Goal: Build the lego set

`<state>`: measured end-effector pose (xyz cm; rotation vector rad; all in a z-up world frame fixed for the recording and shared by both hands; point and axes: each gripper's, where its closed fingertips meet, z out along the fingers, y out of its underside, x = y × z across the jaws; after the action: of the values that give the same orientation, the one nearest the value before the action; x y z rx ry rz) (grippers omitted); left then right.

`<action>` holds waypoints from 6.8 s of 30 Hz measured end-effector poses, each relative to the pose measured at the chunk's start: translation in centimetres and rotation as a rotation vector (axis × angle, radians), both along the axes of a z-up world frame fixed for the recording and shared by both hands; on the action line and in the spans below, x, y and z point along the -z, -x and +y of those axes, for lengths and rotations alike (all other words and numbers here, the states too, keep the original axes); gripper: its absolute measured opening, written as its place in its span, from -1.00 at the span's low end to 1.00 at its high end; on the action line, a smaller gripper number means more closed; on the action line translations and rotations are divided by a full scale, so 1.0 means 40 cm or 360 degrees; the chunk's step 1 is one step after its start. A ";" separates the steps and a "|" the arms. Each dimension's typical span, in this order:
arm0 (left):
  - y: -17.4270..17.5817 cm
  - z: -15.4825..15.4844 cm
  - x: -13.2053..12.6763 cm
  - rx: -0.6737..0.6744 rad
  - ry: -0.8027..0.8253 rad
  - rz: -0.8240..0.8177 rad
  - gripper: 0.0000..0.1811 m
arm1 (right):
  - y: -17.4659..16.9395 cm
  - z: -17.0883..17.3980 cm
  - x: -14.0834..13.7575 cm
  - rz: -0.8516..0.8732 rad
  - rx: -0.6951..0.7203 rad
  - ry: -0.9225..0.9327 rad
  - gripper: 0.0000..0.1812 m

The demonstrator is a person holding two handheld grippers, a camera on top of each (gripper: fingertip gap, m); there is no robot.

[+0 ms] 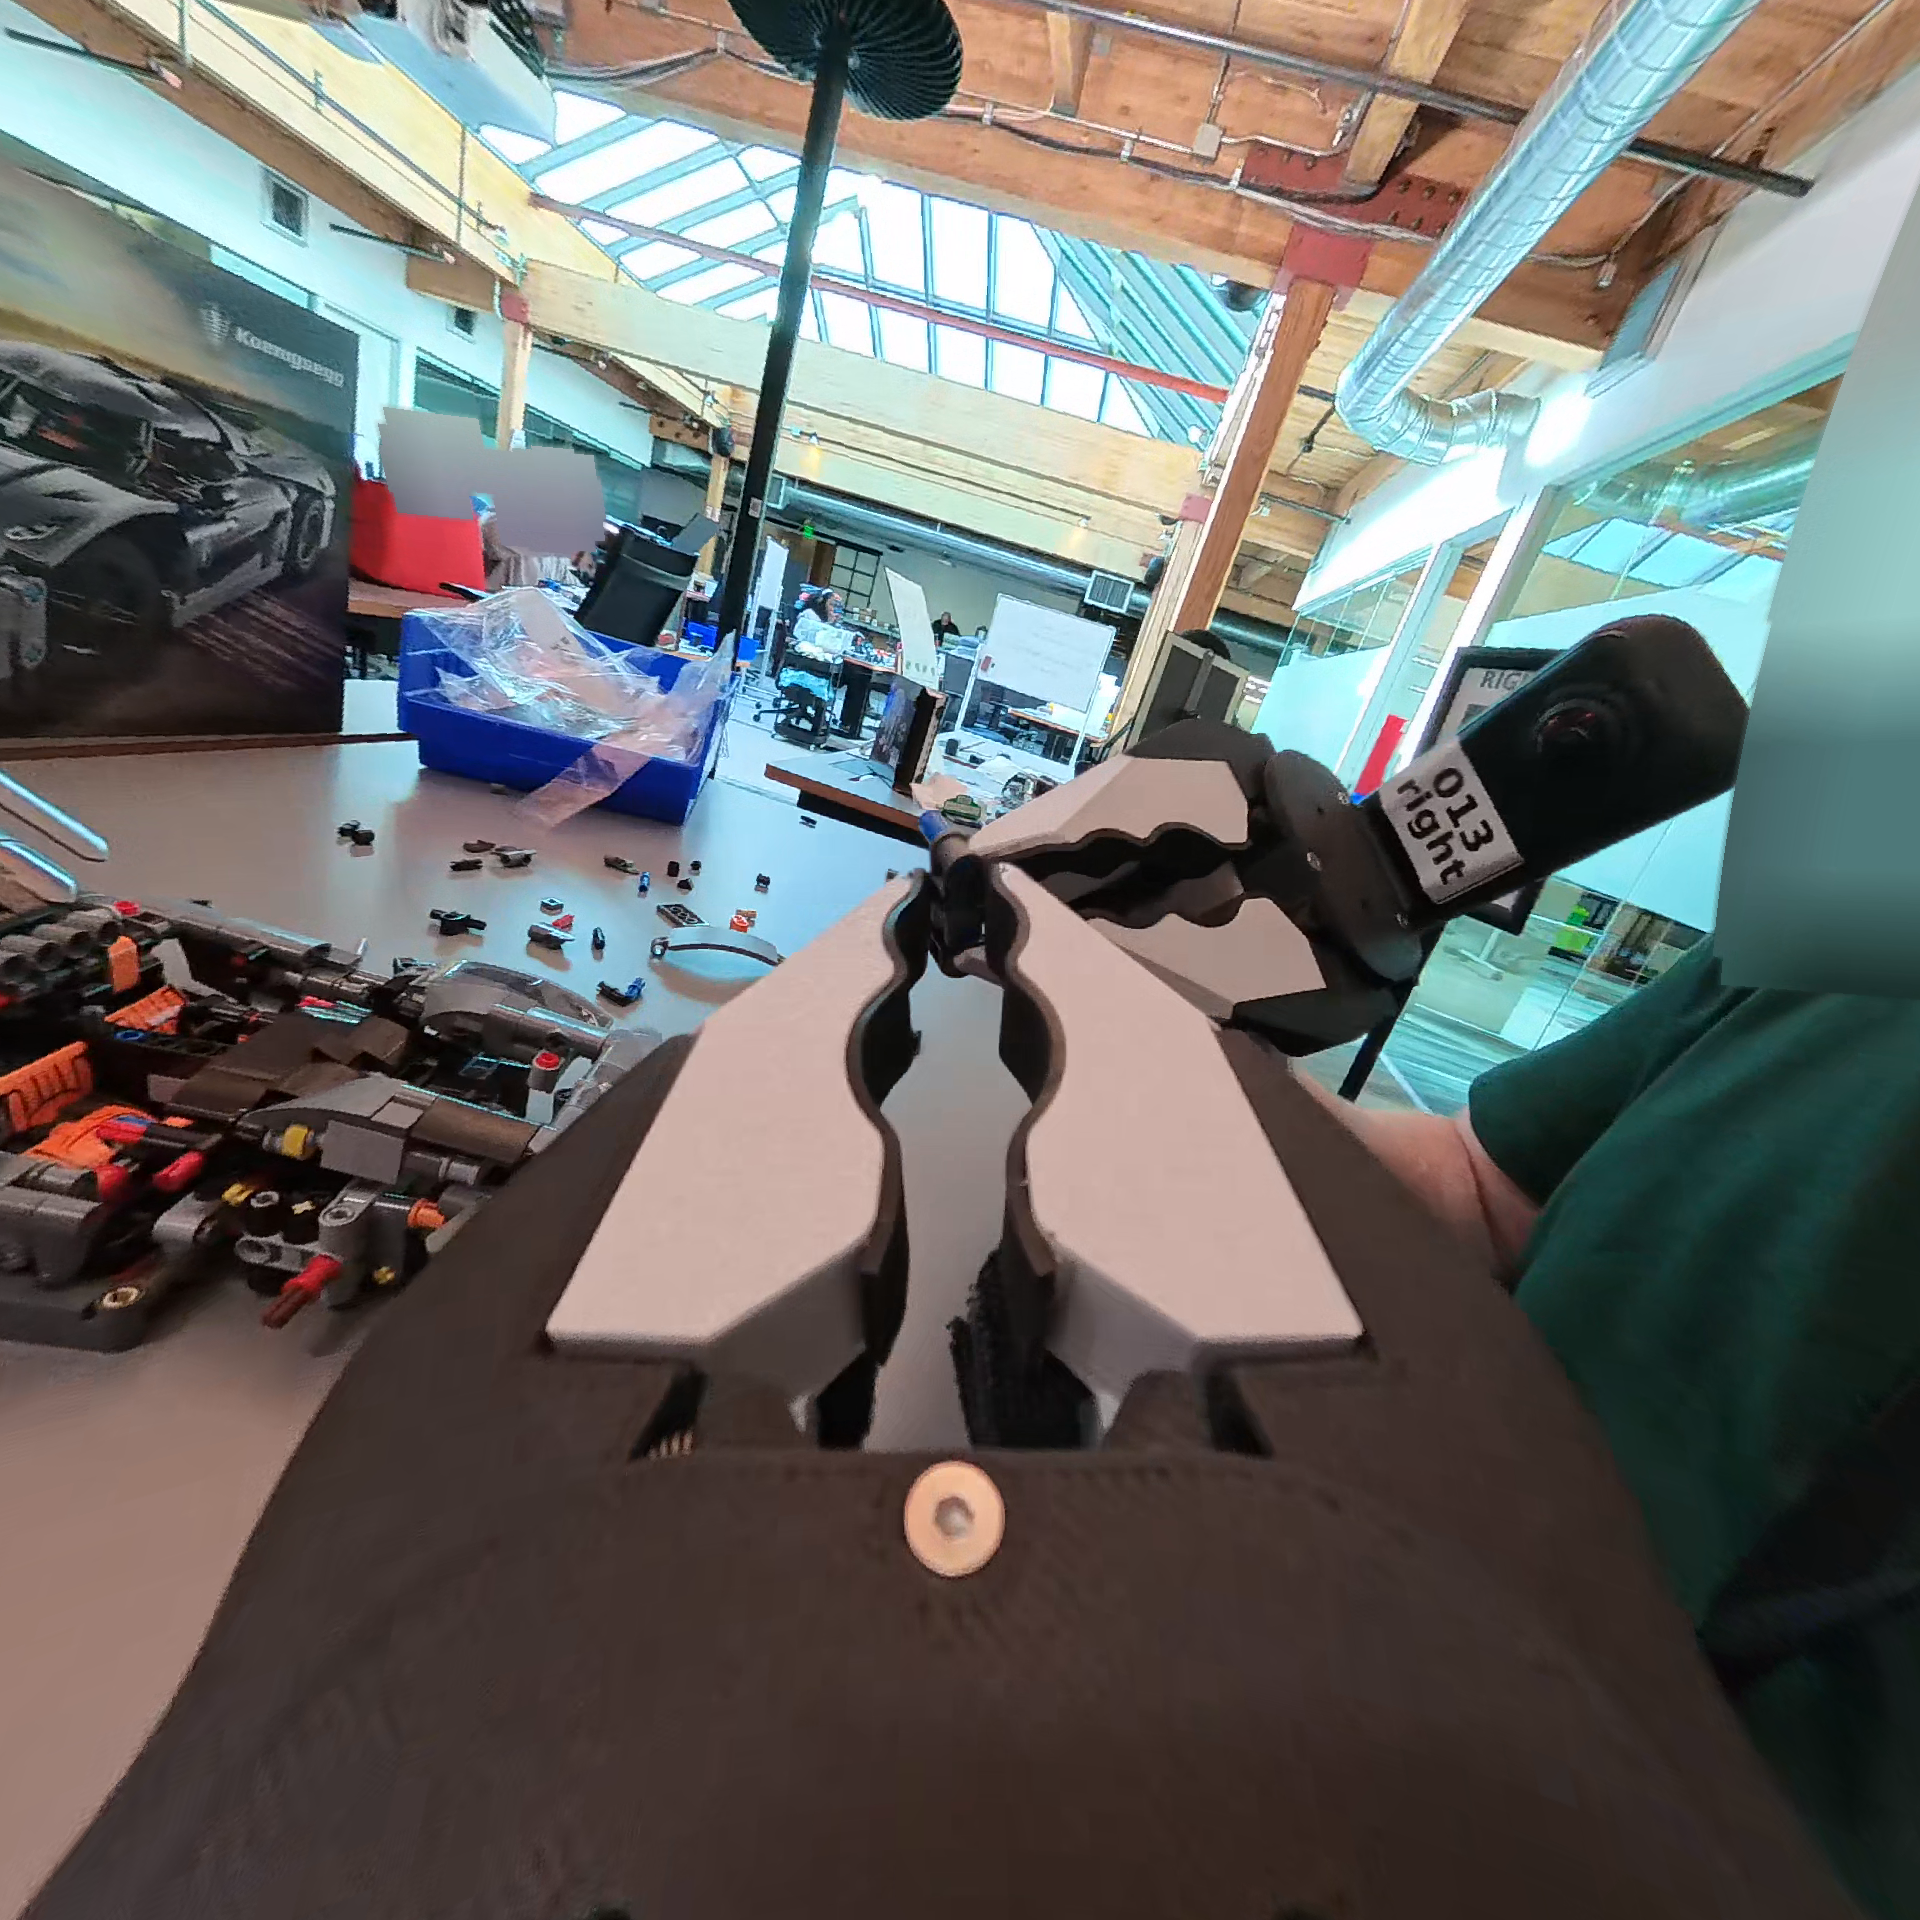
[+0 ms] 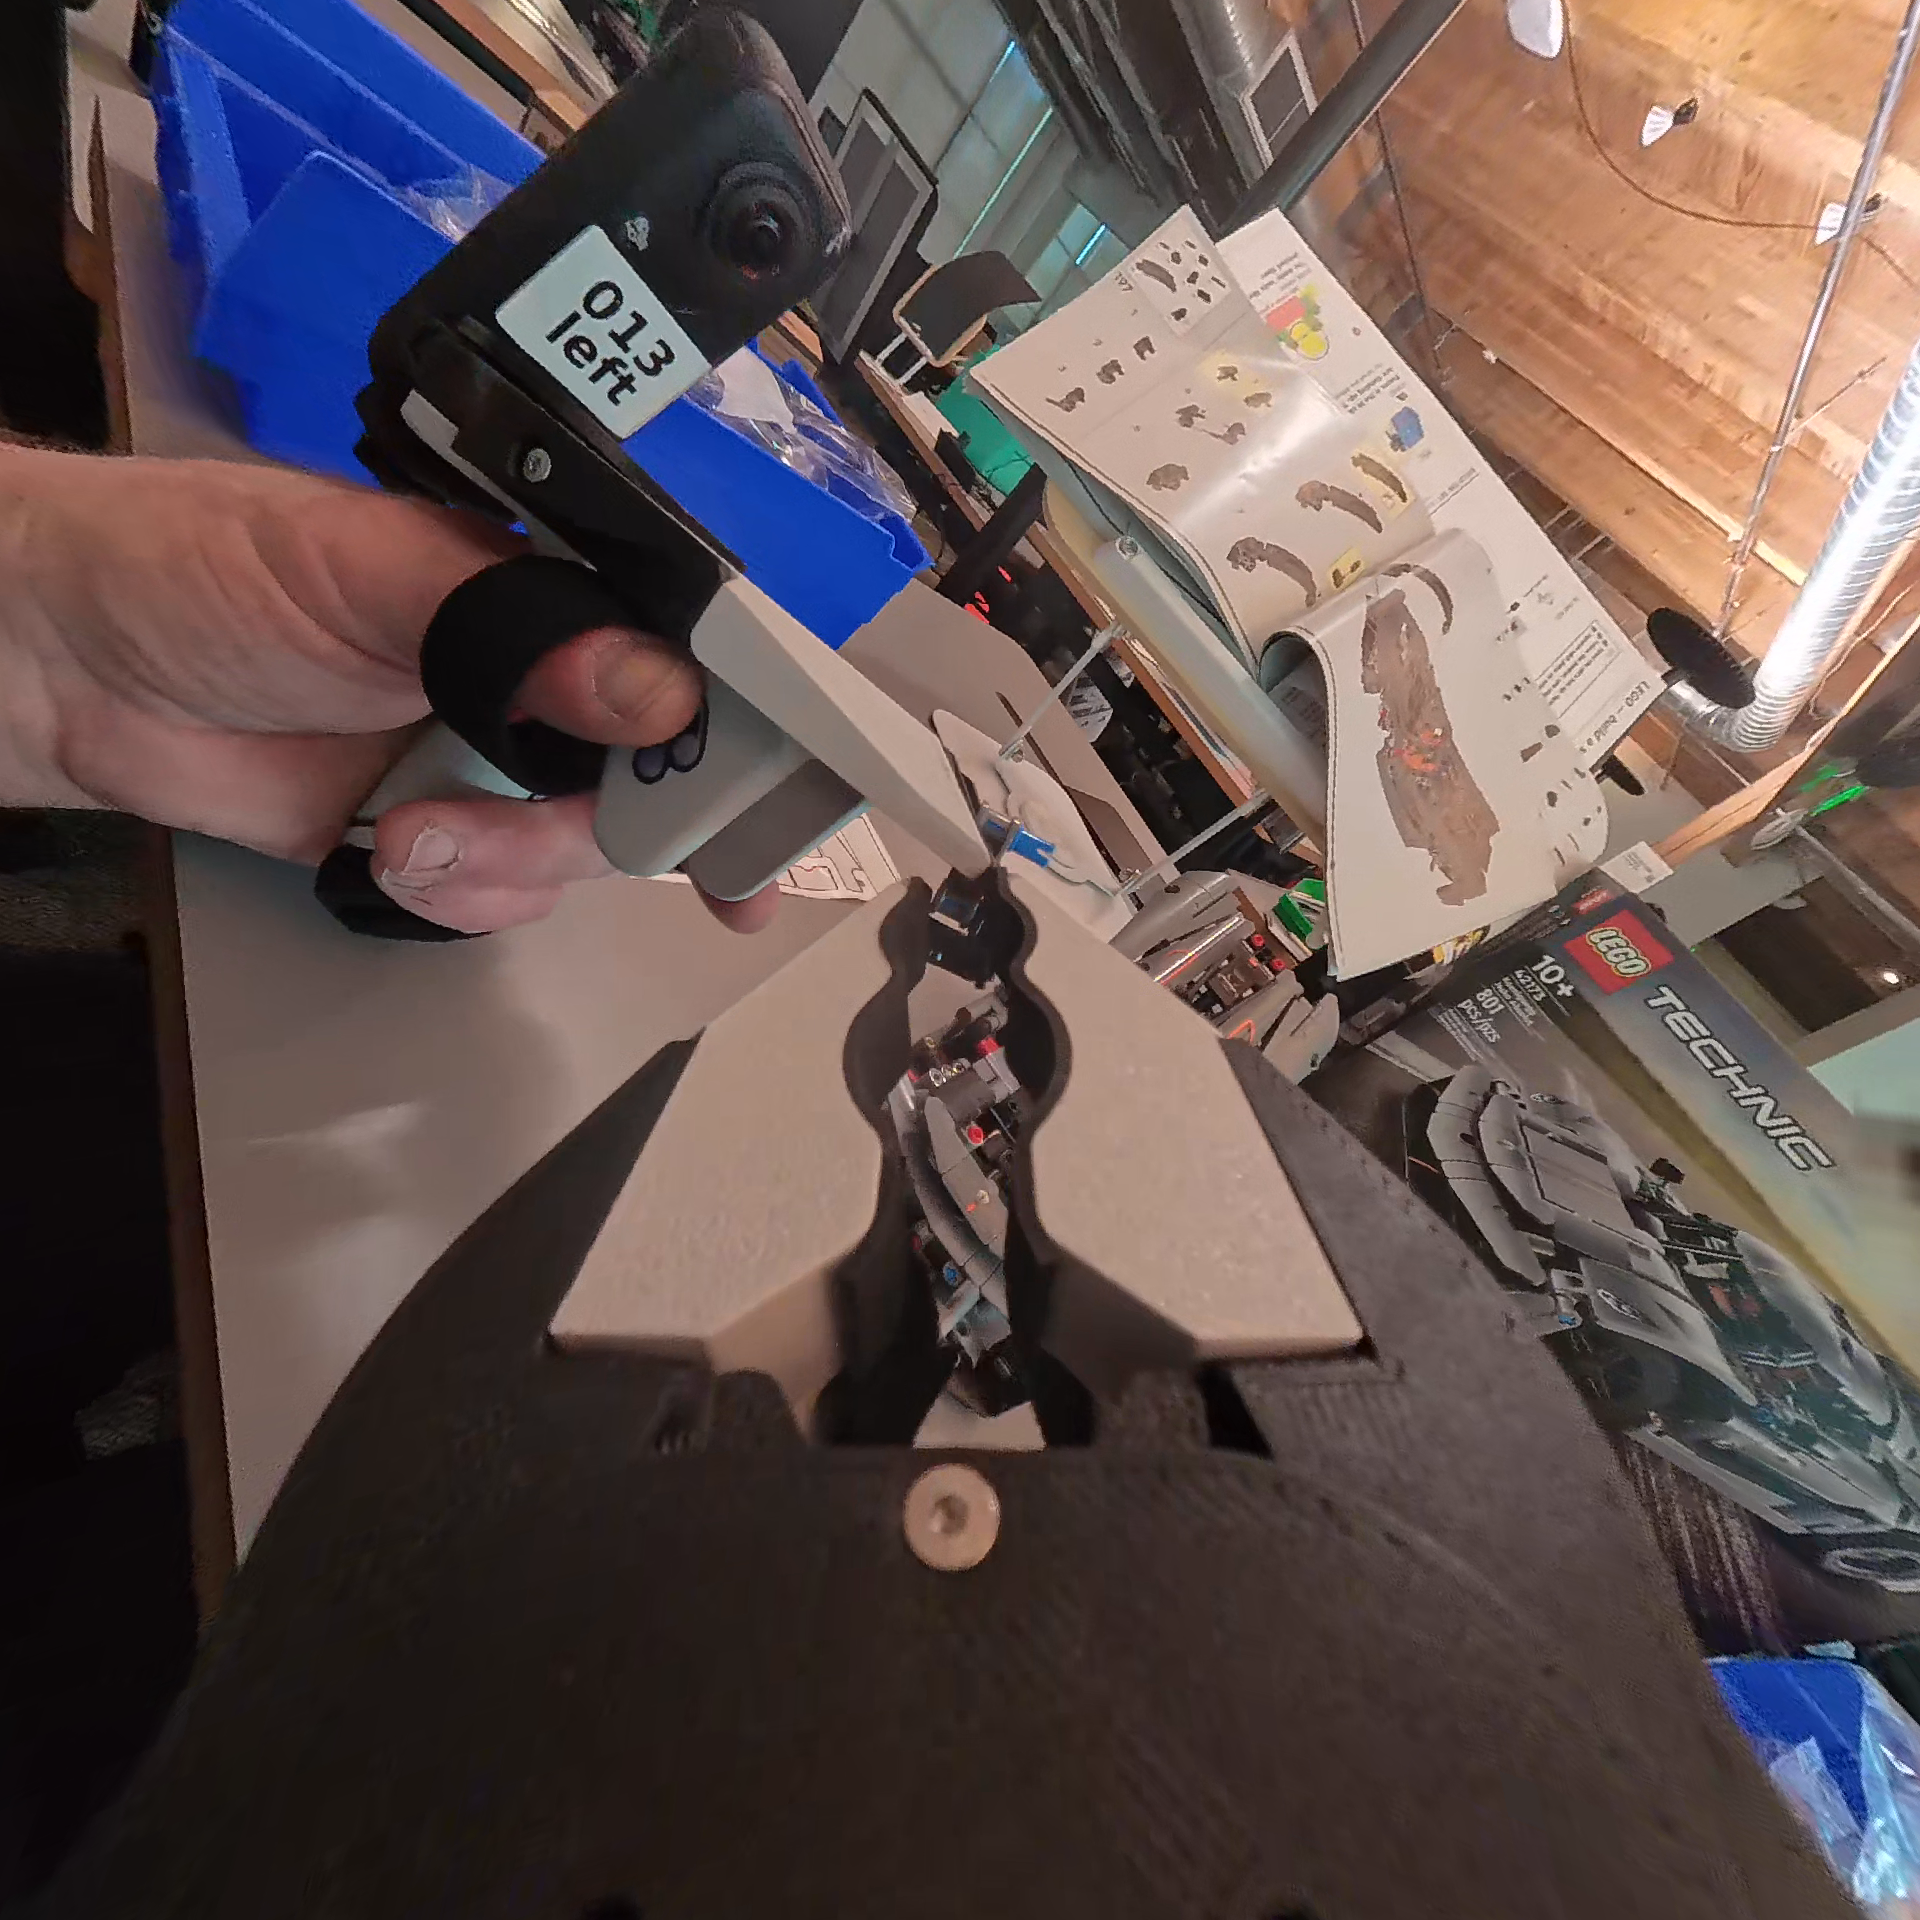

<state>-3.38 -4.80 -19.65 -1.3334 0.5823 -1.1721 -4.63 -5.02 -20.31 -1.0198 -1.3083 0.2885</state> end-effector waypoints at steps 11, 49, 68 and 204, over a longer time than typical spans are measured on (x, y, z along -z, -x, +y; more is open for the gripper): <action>0.012 -0.040 -0.022 0.0185 -0.0119 0.0139 -0.92 | -0.019 -0.030 -0.047 0.0121 -0.0324 0.0444 -0.68; -0.007 -0.063 -0.020 0.0504 -0.0217 0.0255 -0.93 | 0.000 -0.053 -0.067 0.0208 -0.1029 0.1482 -0.98; -0.053 -0.005 -0.020 0.0126 -0.0238 0.0251 -0.65 | -0.101 0.032 -0.101 0.0545 -0.0715 0.1370 -0.97; -0.120 0.086 0.080 -0.0151 -0.0104 0.0486 -0.79 | -0.202 0.127 0.135 -0.0343 0.0061 0.0960 -0.93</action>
<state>1.42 -1.35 -22.83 -1.4786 0.7609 -0.8707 3.46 0.04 -25.70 -1.6164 -1.4268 0.5779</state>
